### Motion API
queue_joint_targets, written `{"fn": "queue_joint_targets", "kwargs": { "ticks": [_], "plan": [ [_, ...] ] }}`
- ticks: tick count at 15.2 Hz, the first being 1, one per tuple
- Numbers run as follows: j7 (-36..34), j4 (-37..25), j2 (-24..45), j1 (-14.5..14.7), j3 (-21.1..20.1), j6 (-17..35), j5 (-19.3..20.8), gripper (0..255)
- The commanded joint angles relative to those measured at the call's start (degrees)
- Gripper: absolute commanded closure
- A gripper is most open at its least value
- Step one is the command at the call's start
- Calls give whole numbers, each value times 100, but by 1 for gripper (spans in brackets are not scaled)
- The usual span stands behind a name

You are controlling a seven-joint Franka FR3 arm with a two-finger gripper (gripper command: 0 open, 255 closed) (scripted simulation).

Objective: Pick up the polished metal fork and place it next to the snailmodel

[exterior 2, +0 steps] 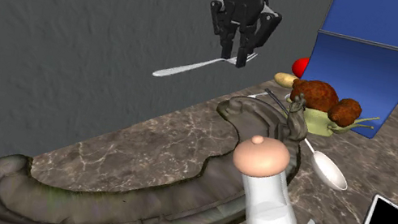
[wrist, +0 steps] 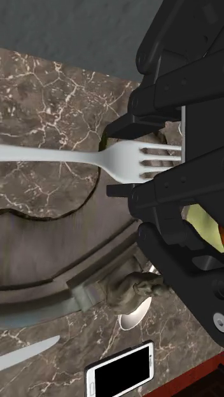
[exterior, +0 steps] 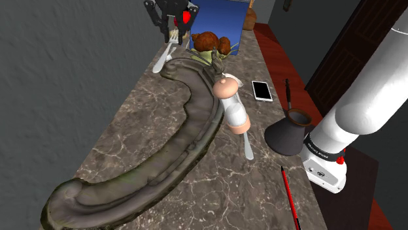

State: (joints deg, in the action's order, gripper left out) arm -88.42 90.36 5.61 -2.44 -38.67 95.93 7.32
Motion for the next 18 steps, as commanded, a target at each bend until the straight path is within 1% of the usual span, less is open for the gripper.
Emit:
{"fn": "queue_joint_targets", "kwargs": {
  "ticks": [1,4,9,13,18],
  "plan": [
    [369,502,-482,-248,117,151,-317,255],
    [935,1146,-1150,-485,390,282,-719,255],
    [1821,2031,-2069,-680,957,372,-1145,255],
    [2466,2602,-2651,-774,1433,381,-1293,255],
    [3216,3166,-3223,-899,2023,358,-1298,255]
  ]
}}
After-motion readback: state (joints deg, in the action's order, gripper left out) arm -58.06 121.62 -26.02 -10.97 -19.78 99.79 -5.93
